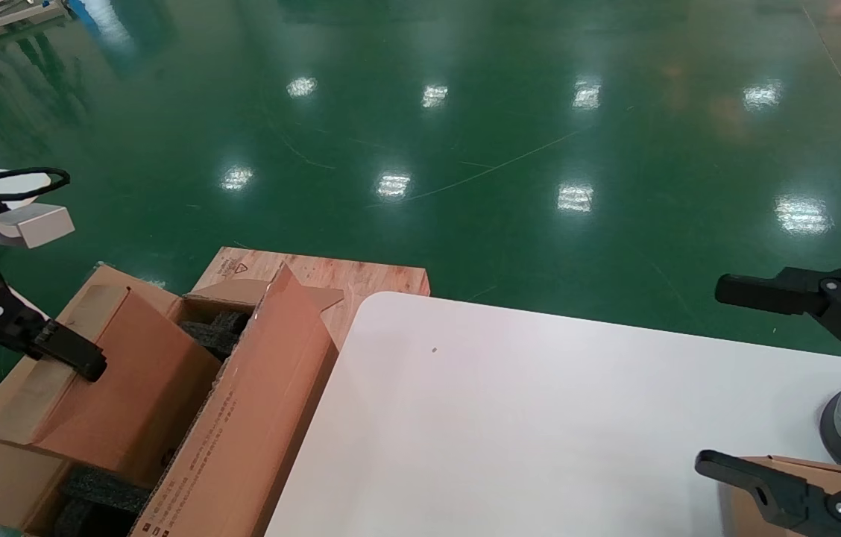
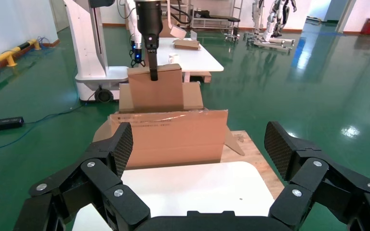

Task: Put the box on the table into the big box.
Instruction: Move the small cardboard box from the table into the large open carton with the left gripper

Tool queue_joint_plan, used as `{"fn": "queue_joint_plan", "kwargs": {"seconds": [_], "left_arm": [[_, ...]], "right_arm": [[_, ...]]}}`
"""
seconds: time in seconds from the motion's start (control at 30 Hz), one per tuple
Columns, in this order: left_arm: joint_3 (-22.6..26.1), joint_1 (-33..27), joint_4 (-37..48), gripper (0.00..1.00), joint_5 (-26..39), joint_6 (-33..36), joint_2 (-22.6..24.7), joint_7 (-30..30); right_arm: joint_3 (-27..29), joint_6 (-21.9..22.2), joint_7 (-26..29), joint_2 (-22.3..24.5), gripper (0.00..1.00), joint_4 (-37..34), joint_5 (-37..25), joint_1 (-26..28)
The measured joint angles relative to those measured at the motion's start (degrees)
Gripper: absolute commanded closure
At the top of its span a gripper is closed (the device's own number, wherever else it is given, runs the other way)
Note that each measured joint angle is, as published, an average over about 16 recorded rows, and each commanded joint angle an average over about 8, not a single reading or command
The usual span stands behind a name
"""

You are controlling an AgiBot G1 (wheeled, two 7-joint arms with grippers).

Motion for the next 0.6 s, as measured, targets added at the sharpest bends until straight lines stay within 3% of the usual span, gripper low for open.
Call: {"fn": "queue_joint_plan", "kwargs": {"seconds": [0.6], "left_arm": [[0.68, 3.04, 4.16, 1.0, 1.24, -2.53, 0.6, 3.43]], "right_arm": [[0.0, 0.0, 0.0, 0.0, 0.0, 0.0, 0.0, 0.0]]}}
